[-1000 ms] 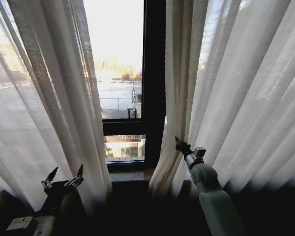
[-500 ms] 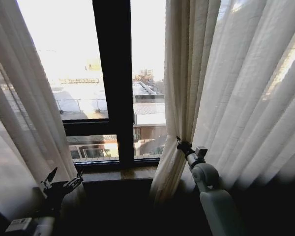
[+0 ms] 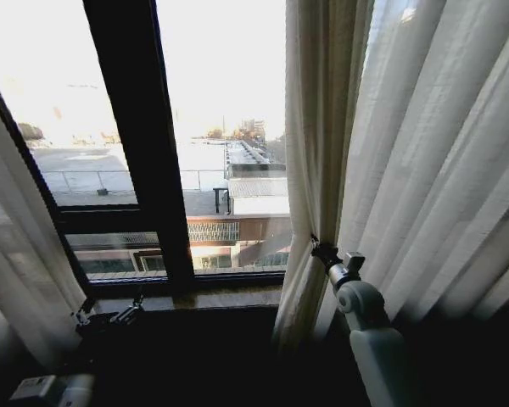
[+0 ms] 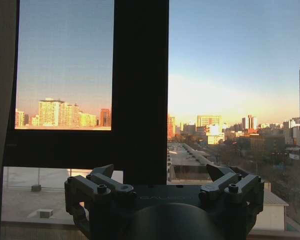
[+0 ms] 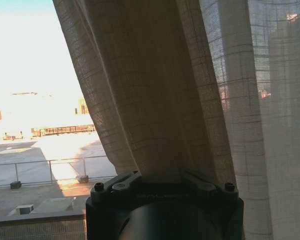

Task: Open the curtains by pulling them apart, changing their state from closed to fully open.

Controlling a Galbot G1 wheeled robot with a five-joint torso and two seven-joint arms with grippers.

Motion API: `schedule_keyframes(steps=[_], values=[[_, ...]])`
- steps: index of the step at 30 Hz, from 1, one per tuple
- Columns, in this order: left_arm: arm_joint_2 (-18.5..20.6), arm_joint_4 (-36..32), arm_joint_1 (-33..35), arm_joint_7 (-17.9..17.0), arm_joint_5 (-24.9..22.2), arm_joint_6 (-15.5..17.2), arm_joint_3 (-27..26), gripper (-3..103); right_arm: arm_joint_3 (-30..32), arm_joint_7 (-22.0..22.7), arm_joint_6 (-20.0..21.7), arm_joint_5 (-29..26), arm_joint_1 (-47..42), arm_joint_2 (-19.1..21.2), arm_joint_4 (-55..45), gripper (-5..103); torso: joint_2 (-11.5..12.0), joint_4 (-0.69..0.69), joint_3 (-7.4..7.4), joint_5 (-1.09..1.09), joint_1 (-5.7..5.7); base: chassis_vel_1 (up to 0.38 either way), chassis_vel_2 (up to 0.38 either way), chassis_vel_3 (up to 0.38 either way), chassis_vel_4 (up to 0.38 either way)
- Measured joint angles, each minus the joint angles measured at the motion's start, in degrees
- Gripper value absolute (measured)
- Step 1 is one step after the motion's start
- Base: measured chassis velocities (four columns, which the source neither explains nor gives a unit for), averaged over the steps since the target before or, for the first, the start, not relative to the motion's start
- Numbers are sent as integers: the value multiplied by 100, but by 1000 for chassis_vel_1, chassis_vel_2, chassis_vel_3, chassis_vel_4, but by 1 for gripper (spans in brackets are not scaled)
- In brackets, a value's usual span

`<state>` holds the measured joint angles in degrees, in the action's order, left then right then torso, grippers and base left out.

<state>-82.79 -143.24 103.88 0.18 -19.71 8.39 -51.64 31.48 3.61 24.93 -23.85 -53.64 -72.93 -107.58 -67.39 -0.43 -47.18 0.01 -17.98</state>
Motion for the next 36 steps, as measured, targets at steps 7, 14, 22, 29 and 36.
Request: schedule_keyframes(steps=[7, 14, 22, 29, 36], values=[[-5, 0, 12, 0, 0, -25, -12, 100, 57, -7, -5, -5, -8, 13, -1, 0, 0, -1, -1, -1, 0, -348, -352, 323, 346], [-3, 0, 6, 1, 1, -28, -9, 100, 77, -10, -8, -5, -6, 11, 2, 0, 1, -1, -1, 1, -1, -368, -339, 368, 364], [17, 0, -3, 3, 0, -29, -5, 100, 109, -10, -9, -4, -10, 5, -2, 0, 1, -1, -1, 1, 0, -373, -349, 362, 340], [18, 0, -6, 4, -3, -29, 0, 100, 119, -11, -9, -3, -17, 5, -19, 0, 0, -1, 0, -2, 0, -357, -367, 344, 352], [39, 0, -15, 4, -7, -29, -10, 100, 125, -10, -9, 0, -18, 6, -29, 0, 0, -1, -1, -2, -1, -354, -349, 358, 356]])
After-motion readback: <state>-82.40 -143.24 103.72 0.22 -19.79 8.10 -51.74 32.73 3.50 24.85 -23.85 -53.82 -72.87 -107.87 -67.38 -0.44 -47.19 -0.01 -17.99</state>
